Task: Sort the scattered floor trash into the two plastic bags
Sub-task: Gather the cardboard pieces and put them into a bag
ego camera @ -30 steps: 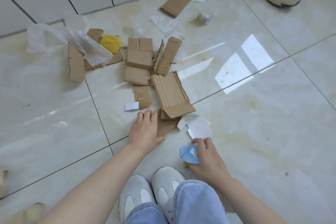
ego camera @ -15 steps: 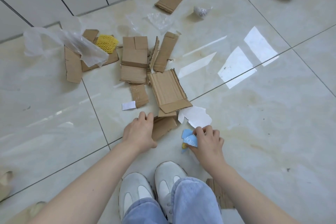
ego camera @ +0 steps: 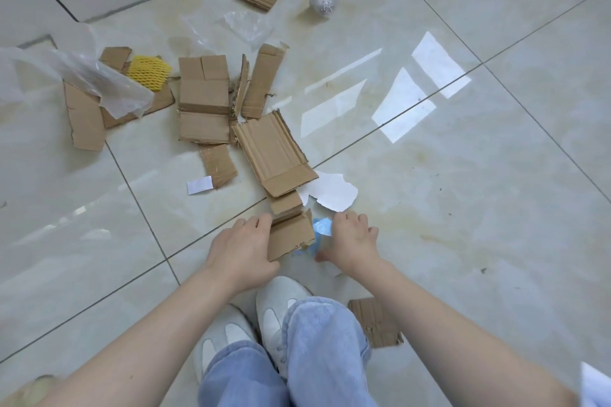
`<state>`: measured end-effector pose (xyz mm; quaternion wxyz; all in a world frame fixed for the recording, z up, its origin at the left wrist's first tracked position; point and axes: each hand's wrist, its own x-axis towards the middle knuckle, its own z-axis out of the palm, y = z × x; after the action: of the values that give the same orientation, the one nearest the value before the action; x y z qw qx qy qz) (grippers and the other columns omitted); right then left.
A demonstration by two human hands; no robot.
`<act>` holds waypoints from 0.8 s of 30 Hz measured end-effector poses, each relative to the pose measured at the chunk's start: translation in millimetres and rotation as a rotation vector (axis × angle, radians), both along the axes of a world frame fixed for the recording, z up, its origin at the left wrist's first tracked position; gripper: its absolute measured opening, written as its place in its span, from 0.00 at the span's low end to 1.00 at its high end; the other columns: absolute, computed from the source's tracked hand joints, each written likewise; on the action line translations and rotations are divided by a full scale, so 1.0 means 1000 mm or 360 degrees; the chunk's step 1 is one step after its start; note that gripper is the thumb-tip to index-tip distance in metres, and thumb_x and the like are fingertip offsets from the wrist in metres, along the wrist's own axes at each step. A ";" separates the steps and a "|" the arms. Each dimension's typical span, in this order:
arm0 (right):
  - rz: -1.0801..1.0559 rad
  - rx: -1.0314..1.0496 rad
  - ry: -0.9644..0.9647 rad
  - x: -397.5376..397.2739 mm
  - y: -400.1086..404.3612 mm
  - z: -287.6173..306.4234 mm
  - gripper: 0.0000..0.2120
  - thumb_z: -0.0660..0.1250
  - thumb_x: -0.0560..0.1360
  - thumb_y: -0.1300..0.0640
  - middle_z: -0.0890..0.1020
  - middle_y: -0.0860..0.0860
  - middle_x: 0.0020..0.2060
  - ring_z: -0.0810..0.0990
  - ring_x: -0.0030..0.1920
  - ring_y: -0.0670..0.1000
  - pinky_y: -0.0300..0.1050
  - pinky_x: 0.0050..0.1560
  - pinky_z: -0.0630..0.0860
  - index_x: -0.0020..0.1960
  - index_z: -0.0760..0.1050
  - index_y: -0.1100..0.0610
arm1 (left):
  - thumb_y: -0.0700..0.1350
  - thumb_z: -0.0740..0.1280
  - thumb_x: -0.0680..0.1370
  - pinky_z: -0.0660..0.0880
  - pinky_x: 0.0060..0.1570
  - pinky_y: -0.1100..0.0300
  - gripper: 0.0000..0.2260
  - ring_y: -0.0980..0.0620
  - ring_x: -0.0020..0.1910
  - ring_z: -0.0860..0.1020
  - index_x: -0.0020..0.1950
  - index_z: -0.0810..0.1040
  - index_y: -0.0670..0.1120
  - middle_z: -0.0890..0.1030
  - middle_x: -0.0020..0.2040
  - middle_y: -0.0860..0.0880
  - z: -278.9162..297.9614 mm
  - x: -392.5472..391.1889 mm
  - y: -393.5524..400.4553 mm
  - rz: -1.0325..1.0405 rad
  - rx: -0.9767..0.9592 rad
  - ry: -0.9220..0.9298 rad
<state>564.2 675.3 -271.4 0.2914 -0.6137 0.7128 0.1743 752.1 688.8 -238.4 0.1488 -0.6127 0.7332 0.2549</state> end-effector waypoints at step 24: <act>0.1050 0.0544 -0.0117 -0.077 0.072 0.020 0.18 0.71 0.71 0.52 0.73 0.53 0.56 0.71 0.57 0.56 0.47 0.45 0.67 0.59 0.74 0.55 | 0.57 0.66 0.72 0.70 0.45 0.57 0.28 0.54 0.74 0.60 0.67 0.65 0.46 0.54 0.78 0.52 0.001 -0.096 -0.054 -0.0860 -0.0108 -0.0008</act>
<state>487.0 747.0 -251.6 0.3432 -0.7588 0.4264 0.3531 656.0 634.8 -237.0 0.1926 -0.3999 0.8778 0.1799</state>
